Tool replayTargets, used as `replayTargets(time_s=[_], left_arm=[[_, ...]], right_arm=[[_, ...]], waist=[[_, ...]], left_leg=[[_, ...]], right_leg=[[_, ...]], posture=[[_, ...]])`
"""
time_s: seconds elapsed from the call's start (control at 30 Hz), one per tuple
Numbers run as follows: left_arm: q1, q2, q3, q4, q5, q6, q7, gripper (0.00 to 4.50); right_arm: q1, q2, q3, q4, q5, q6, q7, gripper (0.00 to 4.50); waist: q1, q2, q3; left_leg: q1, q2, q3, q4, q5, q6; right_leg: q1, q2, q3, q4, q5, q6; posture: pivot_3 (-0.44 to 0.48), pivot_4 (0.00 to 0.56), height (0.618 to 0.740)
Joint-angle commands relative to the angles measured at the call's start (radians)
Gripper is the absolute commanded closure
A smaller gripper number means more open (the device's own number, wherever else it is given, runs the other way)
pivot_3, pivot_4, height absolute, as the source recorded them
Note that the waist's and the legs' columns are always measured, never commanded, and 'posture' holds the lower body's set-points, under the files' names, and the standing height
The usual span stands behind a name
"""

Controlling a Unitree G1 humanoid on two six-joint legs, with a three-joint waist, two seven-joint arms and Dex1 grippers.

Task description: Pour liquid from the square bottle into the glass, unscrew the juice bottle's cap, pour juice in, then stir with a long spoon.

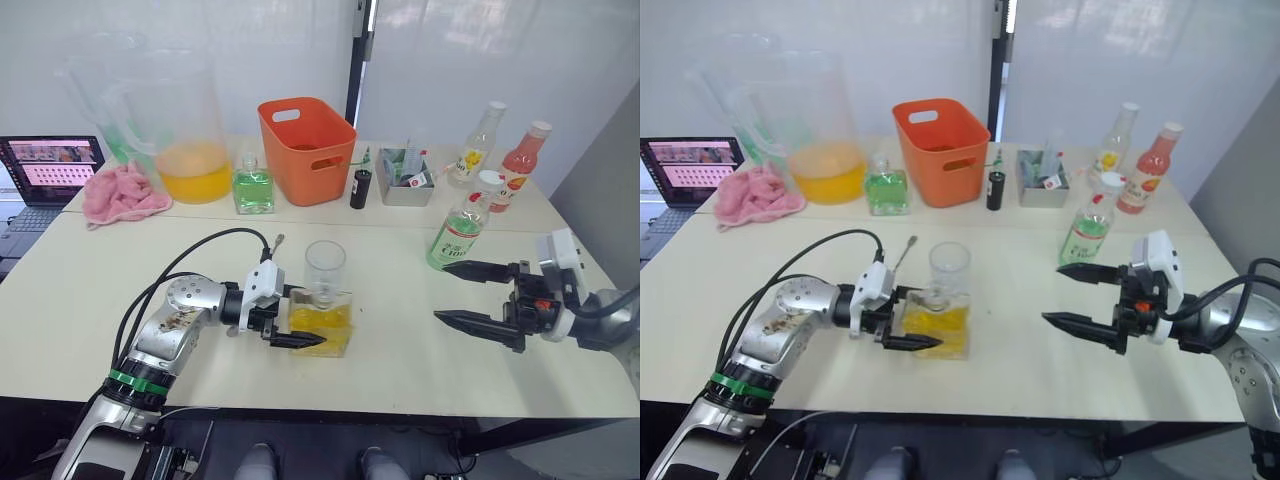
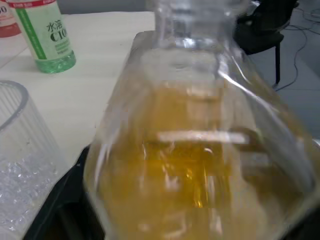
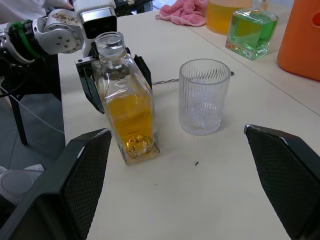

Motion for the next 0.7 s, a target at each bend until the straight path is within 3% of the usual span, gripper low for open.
replayTargets(time_s=[0.03, 0.2, 0.33, 0.7], left_arm=[[0.001, 0.008, 0.033, -0.047, -0.024, 0.026, 0.005, 0.02], [0.03, -0.021, 0.084, -0.192, -0.08, 0.177, 0.152, 0.02], [0.063, -0.011, 0.085, -0.306, -0.104, 0.244, 0.189, 0.02], [0.045, 0.002, 0.048, -0.265, -0.045, 0.192, 0.186, 0.02]], right_arm=[[-0.03, -0.014, 0.005, 0.0, 0.008, -0.002, 0.002, 0.0], [-0.073, 0.0, 0.052, 0.014, -0.002, -0.003, -0.012, 0.0], [-0.114, 0.011, 0.088, 0.023, -0.001, 0.001, -0.023, 0.0], [-0.138, 0.02, 0.12, 0.026, -0.002, -0.001, -0.037, 0.0]], waist=[[0.001, 0.0, 0.0], [0.002, 0.0, 0.0], [0.002, 0.0, 0.0], [0.003, 0.0, 0.0]], left_leg=[[0.0, 0.0, 0.0, 0.0, 0.0, 0.0], [0.0, 0.0, 0.0, 0.0, 0.0, 0.0], [0.0, 0.0, -0.001, 0.001, 0.0, 0.0], [0.001, 0.0, -0.001, 0.001, 0.0, 0.0]], right_leg=[[0.0, 0.0, 0.0, 0.0, 0.0, 0.0], [0.0, 0.0, 0.0, 0.0, 0.0, 0.0], [0.001, 0.0, 0.0, 0.0, 0.0, 0.001], [0.002, 0.001, 0.0, 0.0, 0.0, 0.0]], posture=[[0.0, 0.15, 0.738], [0.0, 0.15, 0.738], [0.0, 0.15, 0.738], [0.0, 0.15, 0.738]])
